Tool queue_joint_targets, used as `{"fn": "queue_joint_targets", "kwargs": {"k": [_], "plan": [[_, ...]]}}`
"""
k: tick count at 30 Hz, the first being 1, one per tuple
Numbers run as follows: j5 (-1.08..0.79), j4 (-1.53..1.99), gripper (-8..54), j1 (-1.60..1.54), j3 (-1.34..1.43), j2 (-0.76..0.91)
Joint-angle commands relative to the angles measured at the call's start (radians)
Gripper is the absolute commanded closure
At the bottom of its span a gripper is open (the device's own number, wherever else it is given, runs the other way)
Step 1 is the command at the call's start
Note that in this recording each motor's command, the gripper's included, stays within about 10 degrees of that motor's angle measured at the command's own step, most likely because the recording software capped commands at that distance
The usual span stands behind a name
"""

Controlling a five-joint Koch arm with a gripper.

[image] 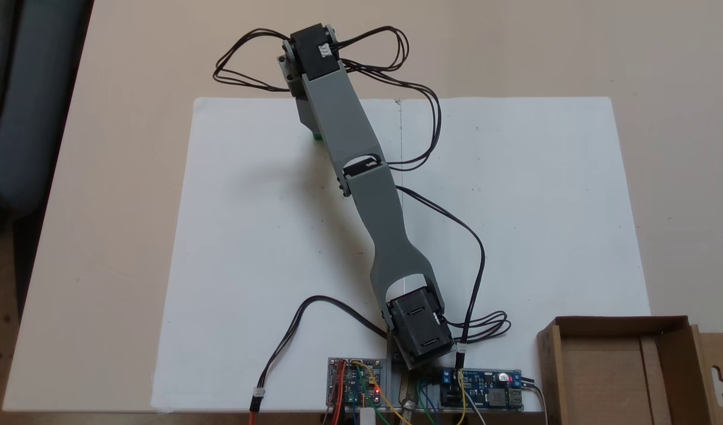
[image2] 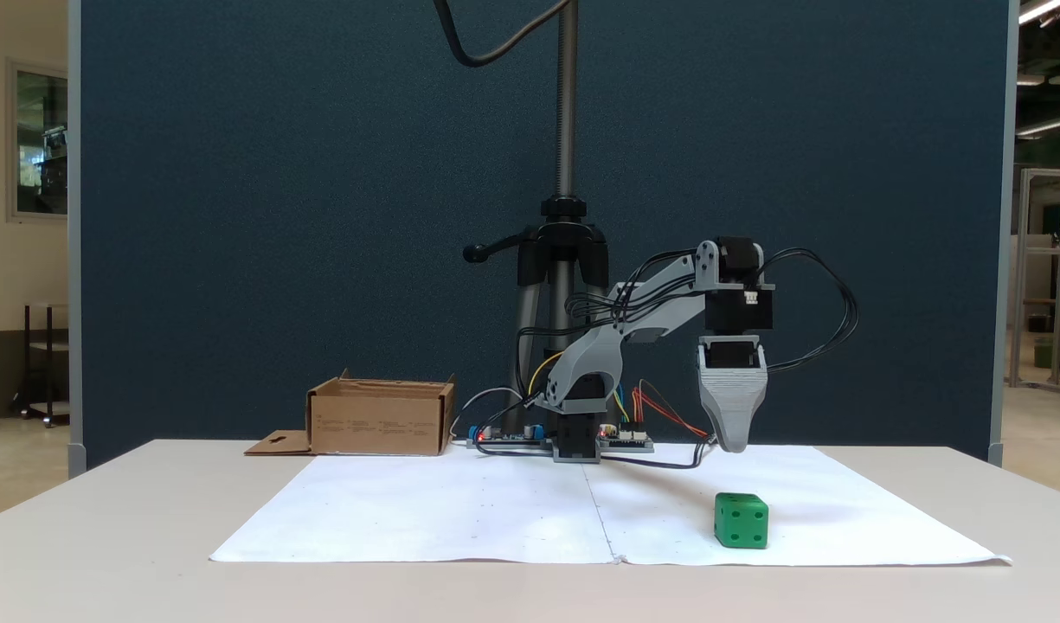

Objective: Grasp a green dice and put it in the bin.

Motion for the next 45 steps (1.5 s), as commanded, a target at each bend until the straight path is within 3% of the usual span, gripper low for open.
{"fn": "queue_joint_targets", "kwargs": {"k": [1,45], "plan": [[0.078,0.175,3.2,-0.014,-0.035,0.035],[0.077,0.147,3.3,-0.043,-0.034,0.038]]}}
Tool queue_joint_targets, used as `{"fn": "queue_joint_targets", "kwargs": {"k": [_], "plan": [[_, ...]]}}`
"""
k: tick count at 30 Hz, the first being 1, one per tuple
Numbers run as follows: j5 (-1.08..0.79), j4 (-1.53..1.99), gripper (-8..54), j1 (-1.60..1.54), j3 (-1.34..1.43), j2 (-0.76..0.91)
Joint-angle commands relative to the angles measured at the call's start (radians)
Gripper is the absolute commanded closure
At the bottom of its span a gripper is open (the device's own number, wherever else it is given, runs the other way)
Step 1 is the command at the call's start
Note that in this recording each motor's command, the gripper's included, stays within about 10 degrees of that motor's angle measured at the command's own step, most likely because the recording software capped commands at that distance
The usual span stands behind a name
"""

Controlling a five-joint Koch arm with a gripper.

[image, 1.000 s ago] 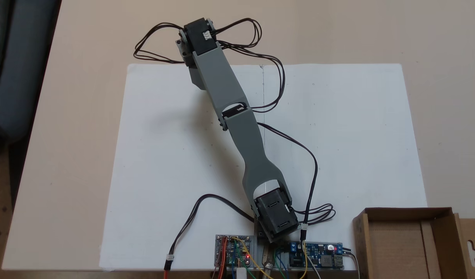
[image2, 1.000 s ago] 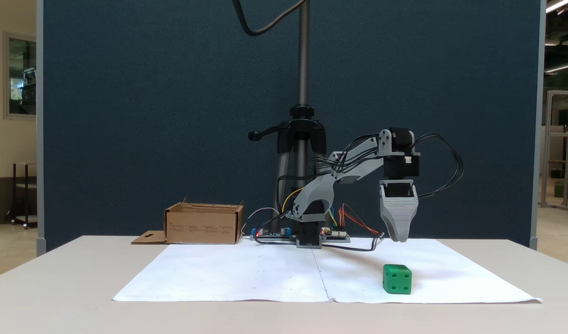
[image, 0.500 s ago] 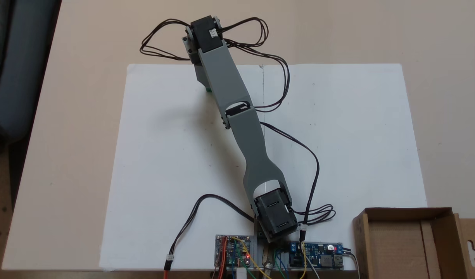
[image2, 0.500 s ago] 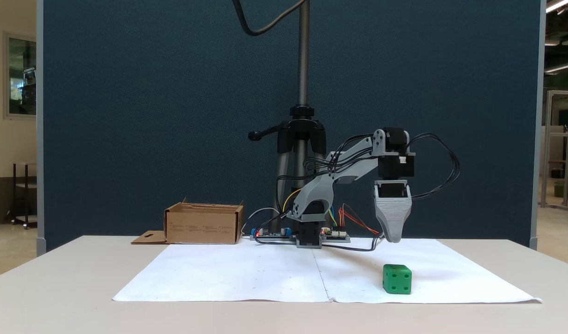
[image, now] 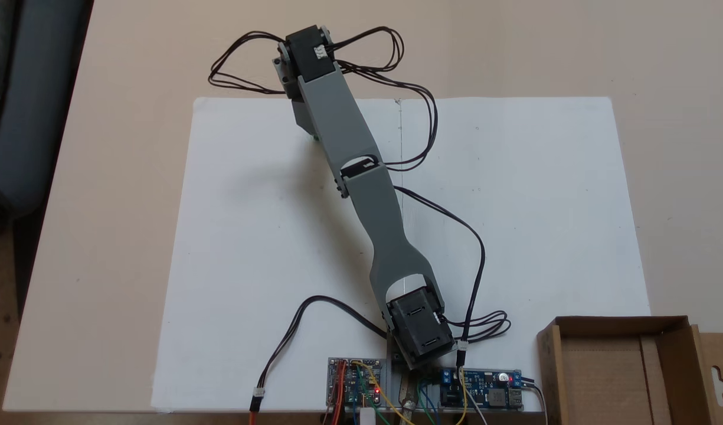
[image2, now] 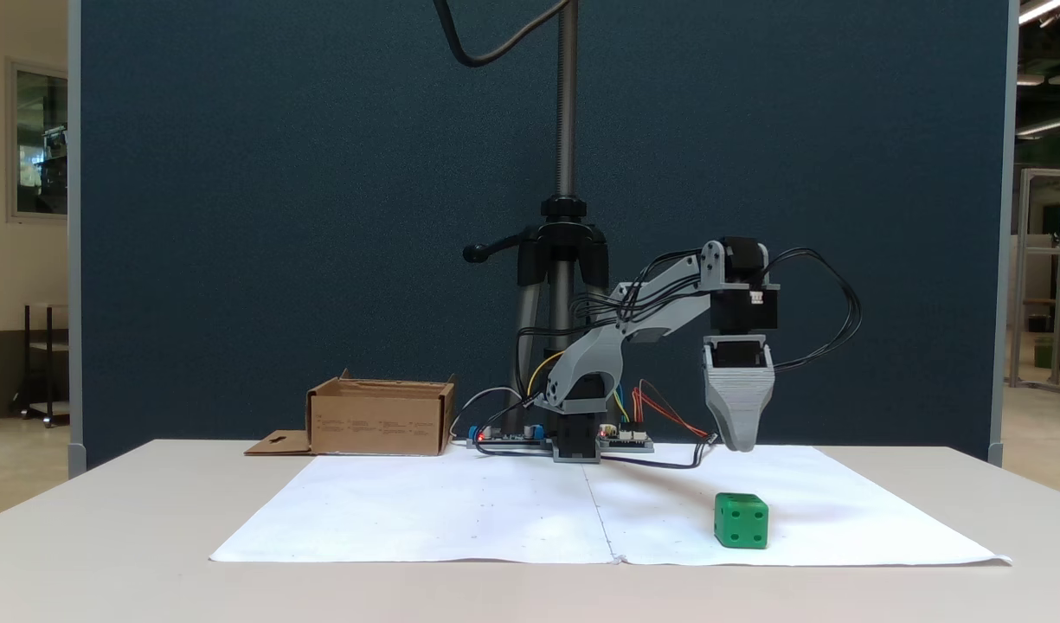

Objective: Grasp a green dice and put it in the bin.

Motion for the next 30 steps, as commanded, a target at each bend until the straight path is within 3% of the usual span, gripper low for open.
{"fn": "queue_joint_targets", "kwargs": {"k": [1,30], "plan": [[0.077,0.146,3.3,-0.021,-0.034,0.037],[0.075,-0.038,3.9,-0.017,-0.034,-0.08]]}}
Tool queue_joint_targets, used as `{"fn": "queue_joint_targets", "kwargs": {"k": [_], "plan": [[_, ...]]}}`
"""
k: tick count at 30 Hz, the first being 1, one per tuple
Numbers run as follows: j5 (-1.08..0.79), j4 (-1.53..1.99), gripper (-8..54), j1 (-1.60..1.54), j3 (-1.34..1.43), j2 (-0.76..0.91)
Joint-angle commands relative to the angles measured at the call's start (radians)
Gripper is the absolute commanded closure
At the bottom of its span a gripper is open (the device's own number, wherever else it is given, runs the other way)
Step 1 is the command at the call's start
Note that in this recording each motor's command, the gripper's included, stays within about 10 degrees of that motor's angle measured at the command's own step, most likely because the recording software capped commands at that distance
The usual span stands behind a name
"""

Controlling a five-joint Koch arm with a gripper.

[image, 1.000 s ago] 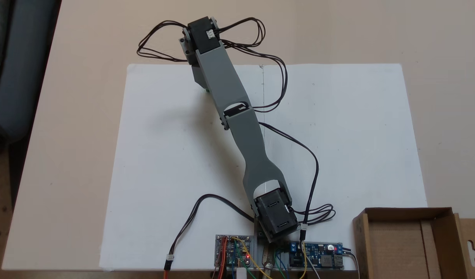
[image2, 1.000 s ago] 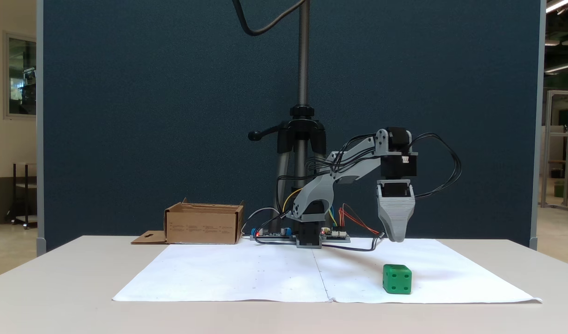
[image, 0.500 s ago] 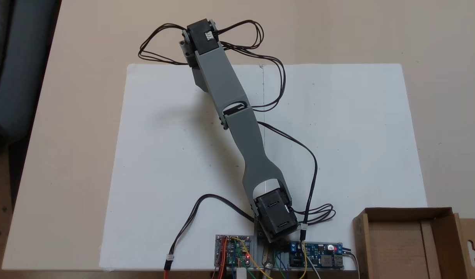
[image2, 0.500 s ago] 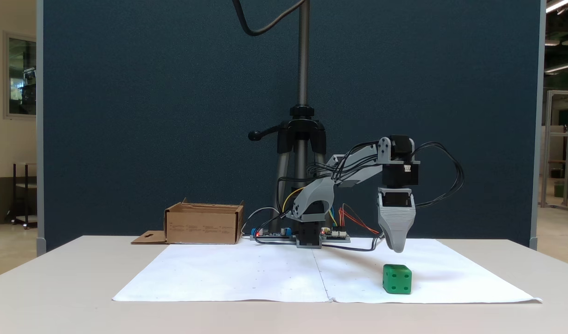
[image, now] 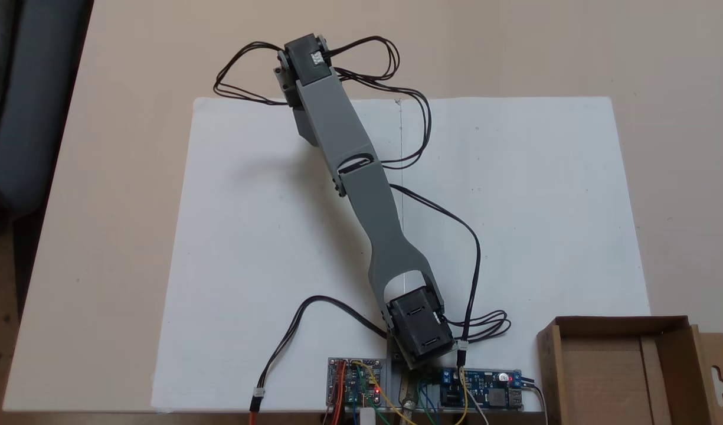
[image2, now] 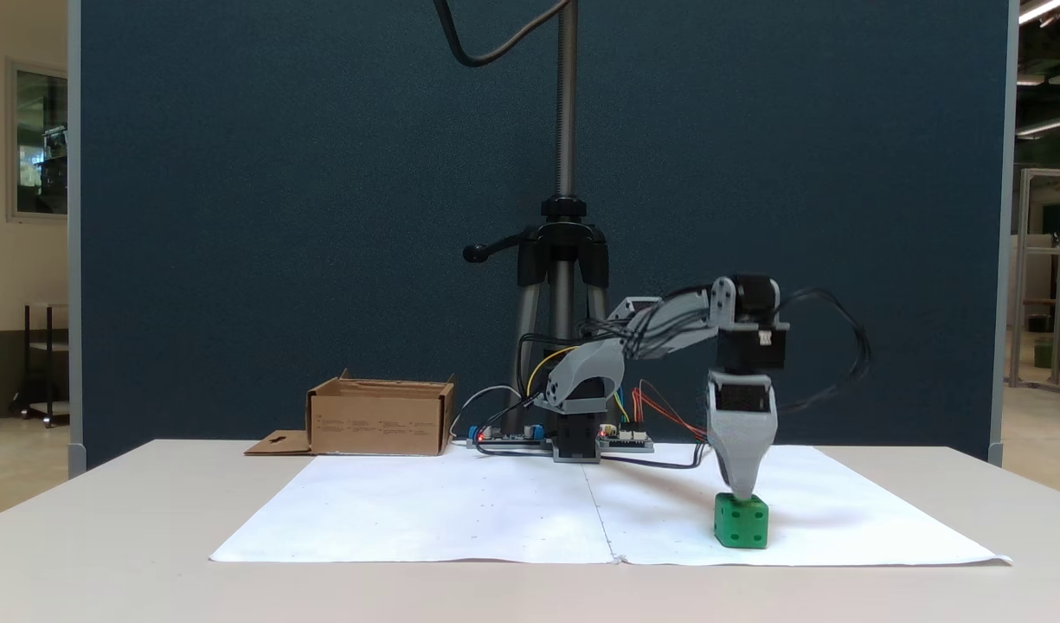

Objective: Grasp a green dice and put it in the bin.

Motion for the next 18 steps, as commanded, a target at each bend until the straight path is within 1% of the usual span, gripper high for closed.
{"fn": "queue_joint_targets", "kwargs": {"k": [1,18], "plan": [[0.069,-0.026,3.9,-0.015,-0.035,0.023],[0.069,-0.158,4.0,-0.003,-0.026,-0.037]]}}
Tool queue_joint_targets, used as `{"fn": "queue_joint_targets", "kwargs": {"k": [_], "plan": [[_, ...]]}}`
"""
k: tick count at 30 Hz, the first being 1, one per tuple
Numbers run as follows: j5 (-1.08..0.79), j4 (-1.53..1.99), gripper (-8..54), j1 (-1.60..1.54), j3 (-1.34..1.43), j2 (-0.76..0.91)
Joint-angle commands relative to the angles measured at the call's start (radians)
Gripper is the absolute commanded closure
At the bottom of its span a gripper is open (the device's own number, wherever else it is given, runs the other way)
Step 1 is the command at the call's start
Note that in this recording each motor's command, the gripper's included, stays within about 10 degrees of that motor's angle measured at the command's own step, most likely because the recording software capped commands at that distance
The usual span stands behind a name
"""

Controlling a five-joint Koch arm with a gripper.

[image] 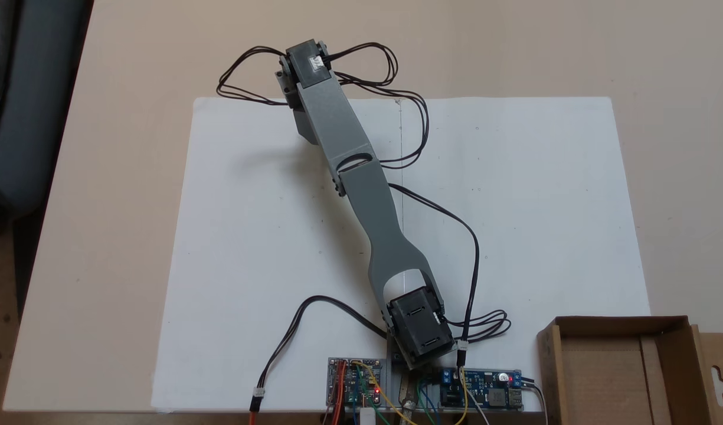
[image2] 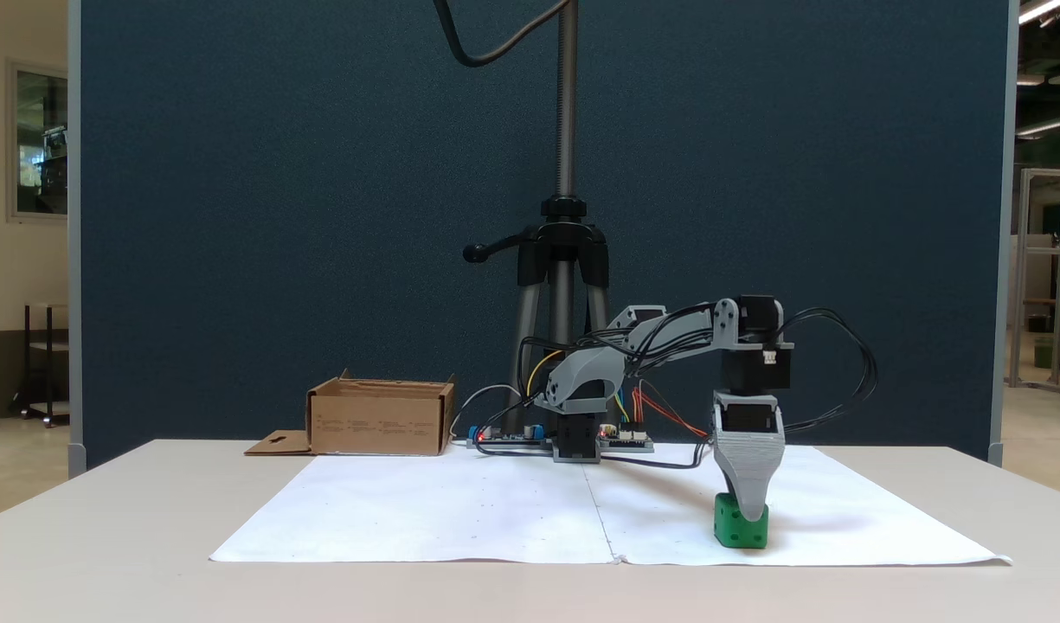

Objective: Grasp a green dice and put it in the bin.

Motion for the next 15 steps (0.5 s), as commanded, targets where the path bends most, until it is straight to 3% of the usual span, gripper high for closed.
{"fn": "queue_joint_targets", "kwargs": {"k": [1,15], "plan": [[0.067,-0.055,4.0,-0.009,-0.02,0.02],[0.058,-0.092,3.9,0.002,0.055,-0.017]]}}
